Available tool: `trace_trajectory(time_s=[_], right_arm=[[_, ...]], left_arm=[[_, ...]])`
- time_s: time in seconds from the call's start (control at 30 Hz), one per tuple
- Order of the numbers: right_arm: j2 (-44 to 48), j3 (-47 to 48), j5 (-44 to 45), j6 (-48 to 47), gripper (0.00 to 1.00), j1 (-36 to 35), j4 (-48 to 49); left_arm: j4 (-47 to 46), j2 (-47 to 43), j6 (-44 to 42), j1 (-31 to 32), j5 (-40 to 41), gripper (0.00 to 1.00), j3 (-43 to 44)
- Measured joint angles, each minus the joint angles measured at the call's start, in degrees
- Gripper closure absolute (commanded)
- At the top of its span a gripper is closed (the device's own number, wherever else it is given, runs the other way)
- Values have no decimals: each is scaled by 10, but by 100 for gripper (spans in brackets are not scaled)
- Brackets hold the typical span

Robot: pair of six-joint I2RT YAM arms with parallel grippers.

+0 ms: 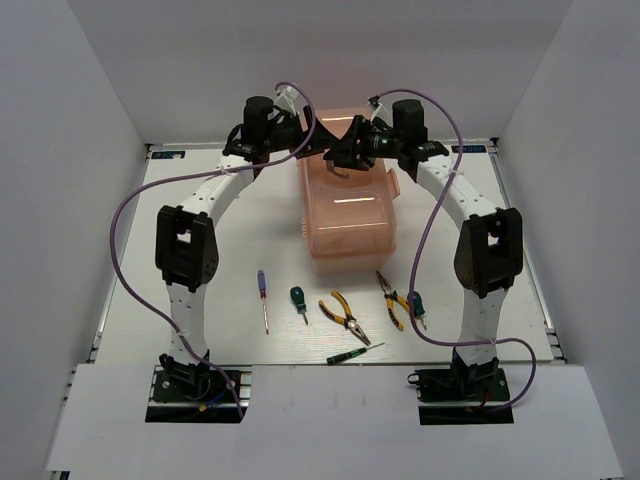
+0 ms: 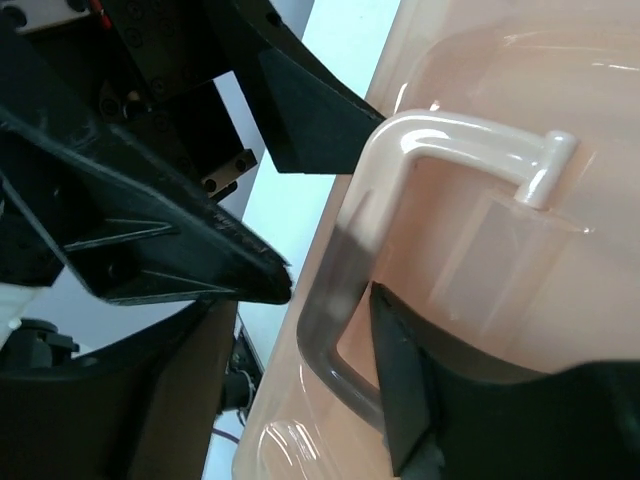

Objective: Sort the tools into containers

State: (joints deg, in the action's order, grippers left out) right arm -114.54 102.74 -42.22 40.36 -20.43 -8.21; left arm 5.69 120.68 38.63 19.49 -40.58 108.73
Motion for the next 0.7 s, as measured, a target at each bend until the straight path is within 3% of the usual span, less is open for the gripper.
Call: trace_trajectory(time_s=[0.1, 0.27, 0.43, 0.57, 0.7], right_arm=[[1, -2, -17, -14, 31, 1, 1], [35, -2, -18, -135, 28, 10, -57], [192, -103, 22, -302, 30, 62, -90], [318, -167, 110, -386, 30, 107, -92], [280, -127, 155, -400, 30, 142, -124]], left_arm=[[13, 0, 2, 3, 1, 29, 1], [34, 0, 3, 13, 3, 32, 6], [59, 0, 0, 17, 14, 38, 13], [88, 0, -6, 17, 32, 46, 21], [124, 6, -15, 19, 49, 61, 37]])
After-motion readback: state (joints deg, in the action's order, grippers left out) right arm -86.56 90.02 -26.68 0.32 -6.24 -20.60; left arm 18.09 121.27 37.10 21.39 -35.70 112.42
